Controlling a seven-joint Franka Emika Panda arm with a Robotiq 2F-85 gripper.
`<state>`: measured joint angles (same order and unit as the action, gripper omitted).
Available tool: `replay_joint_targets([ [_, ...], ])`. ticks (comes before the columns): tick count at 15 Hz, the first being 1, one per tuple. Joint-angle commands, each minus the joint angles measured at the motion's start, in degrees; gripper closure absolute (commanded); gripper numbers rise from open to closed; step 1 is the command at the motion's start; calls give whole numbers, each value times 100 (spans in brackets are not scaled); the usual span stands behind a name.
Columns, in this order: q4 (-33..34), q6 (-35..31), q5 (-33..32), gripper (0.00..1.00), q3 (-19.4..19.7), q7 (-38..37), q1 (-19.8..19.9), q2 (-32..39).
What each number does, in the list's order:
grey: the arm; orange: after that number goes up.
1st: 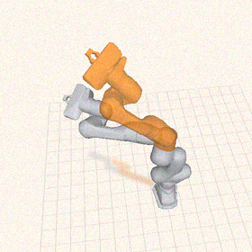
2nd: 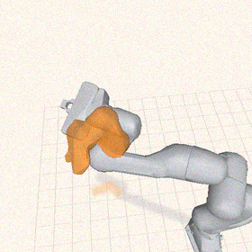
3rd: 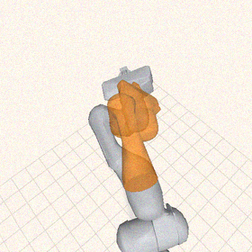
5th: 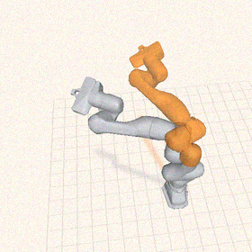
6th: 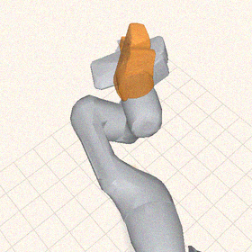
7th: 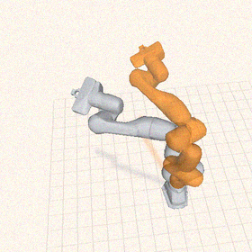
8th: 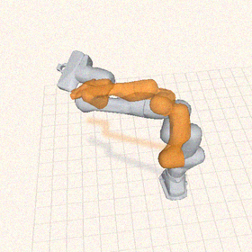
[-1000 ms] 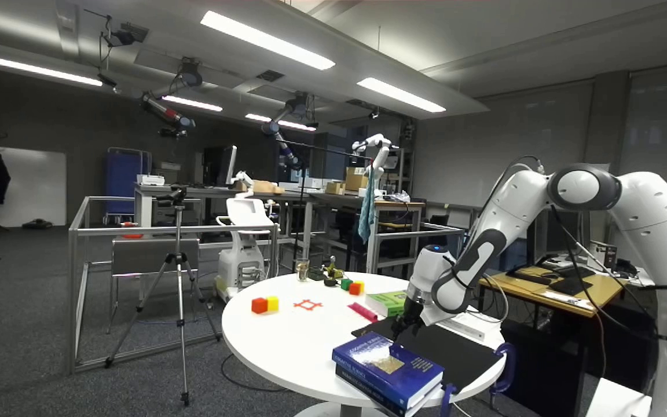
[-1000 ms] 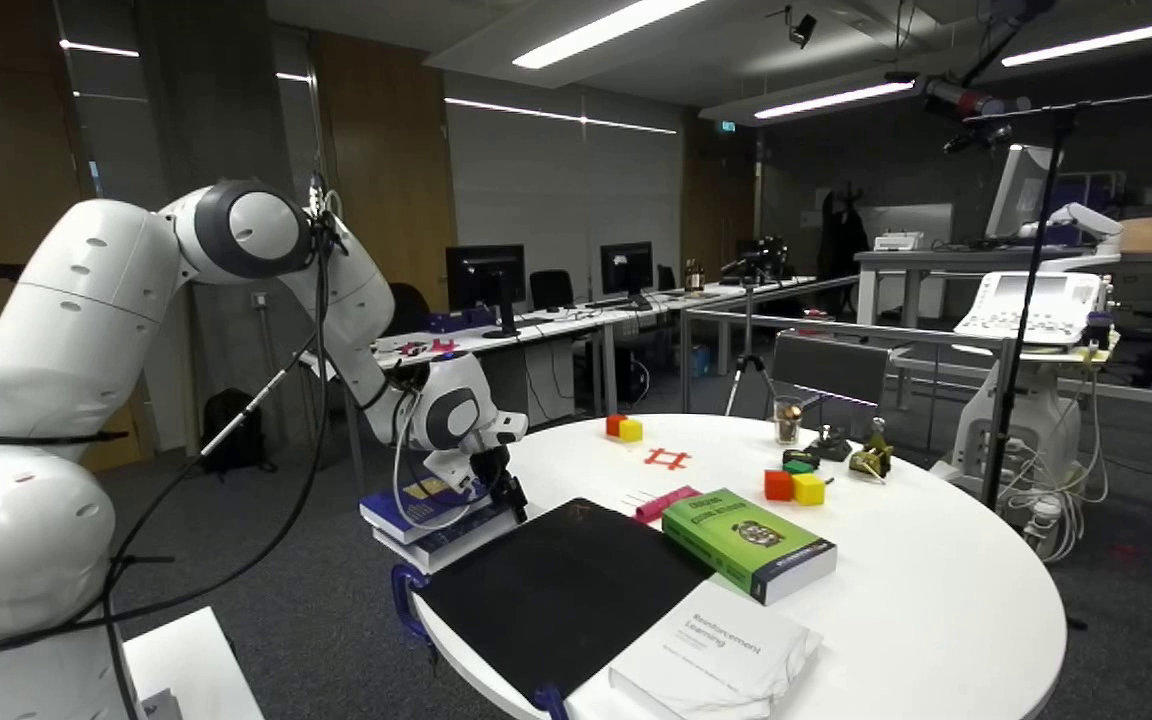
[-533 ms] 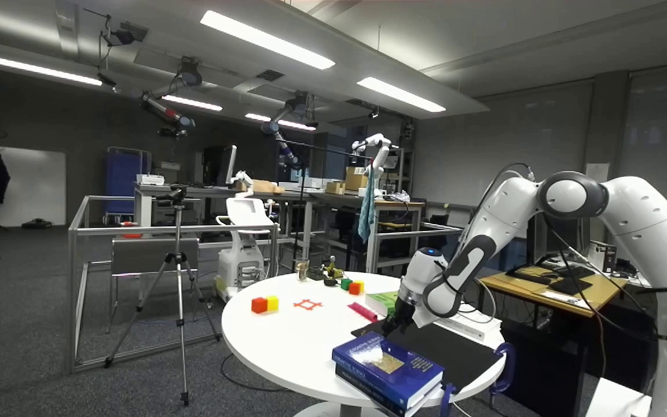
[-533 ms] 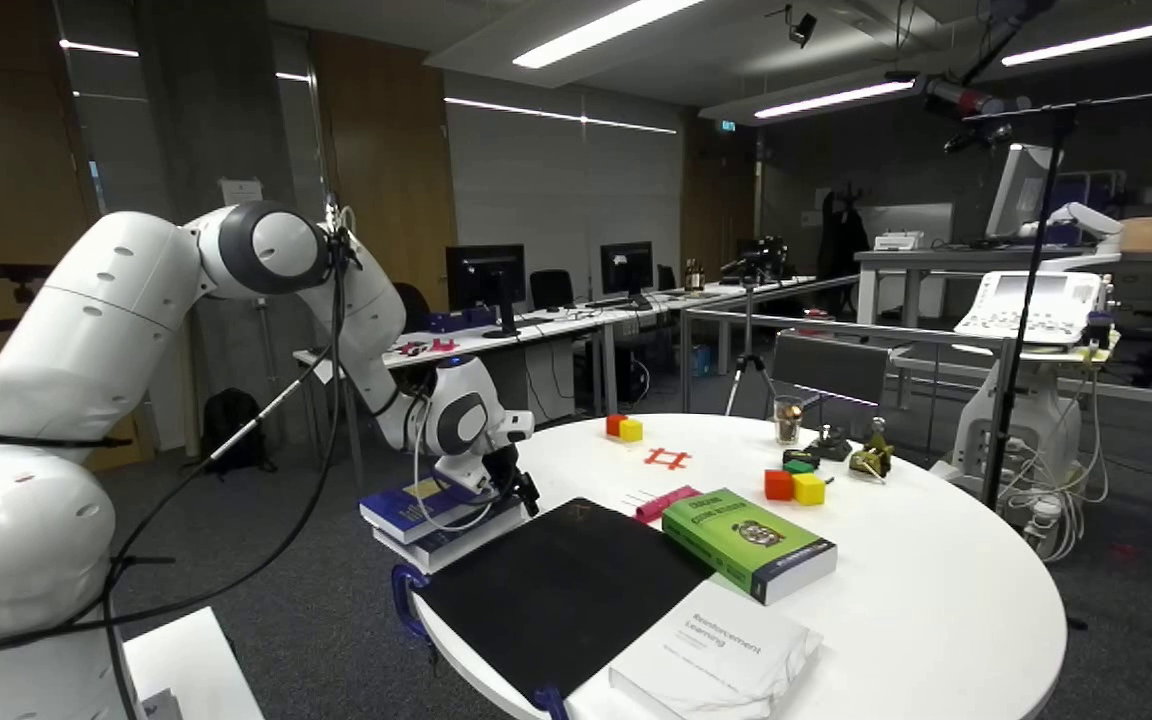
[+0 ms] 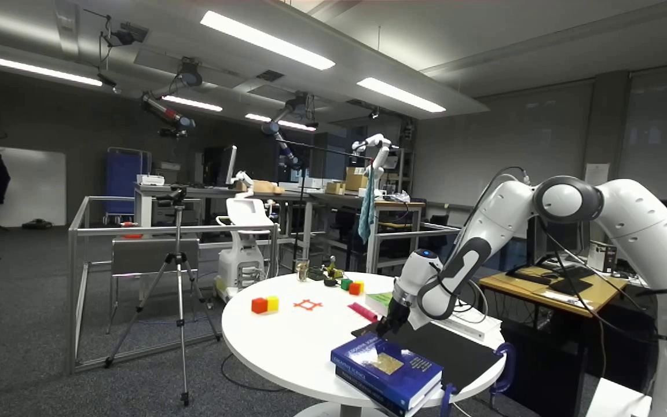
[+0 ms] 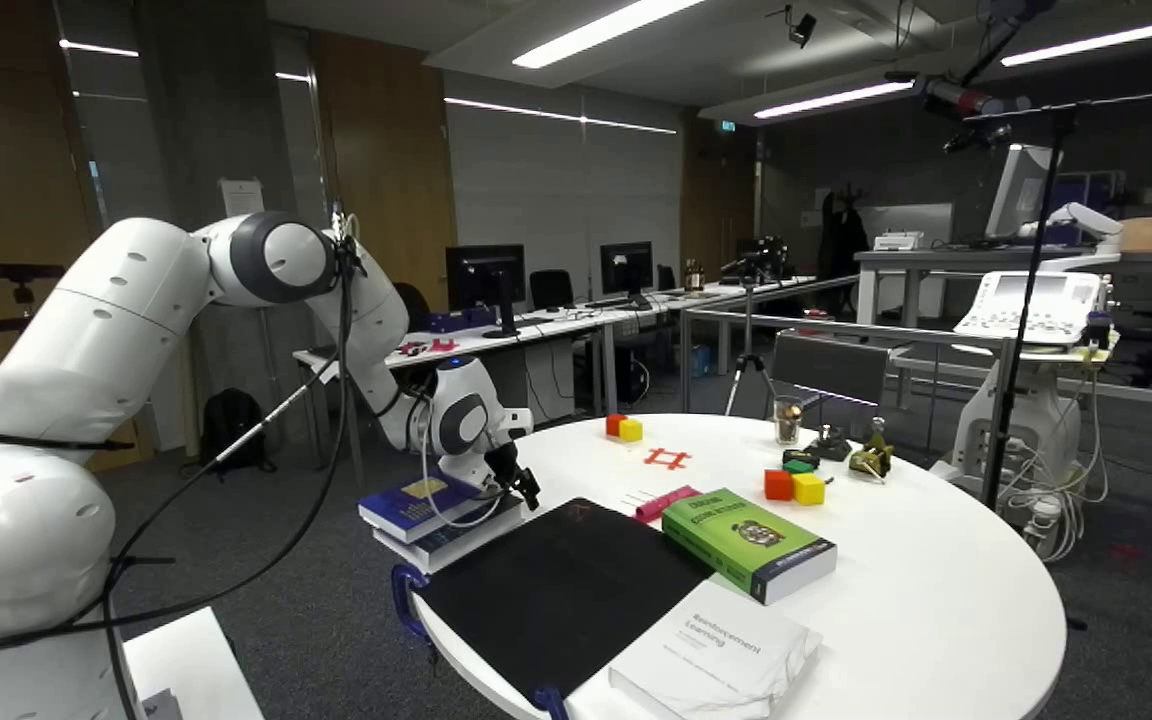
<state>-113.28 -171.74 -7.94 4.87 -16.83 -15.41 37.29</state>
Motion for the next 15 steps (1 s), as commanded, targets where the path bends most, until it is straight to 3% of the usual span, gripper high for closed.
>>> replay_joint_targets([
  [1,136,-132,171,0,-157,366,76,108],
  [15,168,-108,160,0,-416,612,27,128],
])
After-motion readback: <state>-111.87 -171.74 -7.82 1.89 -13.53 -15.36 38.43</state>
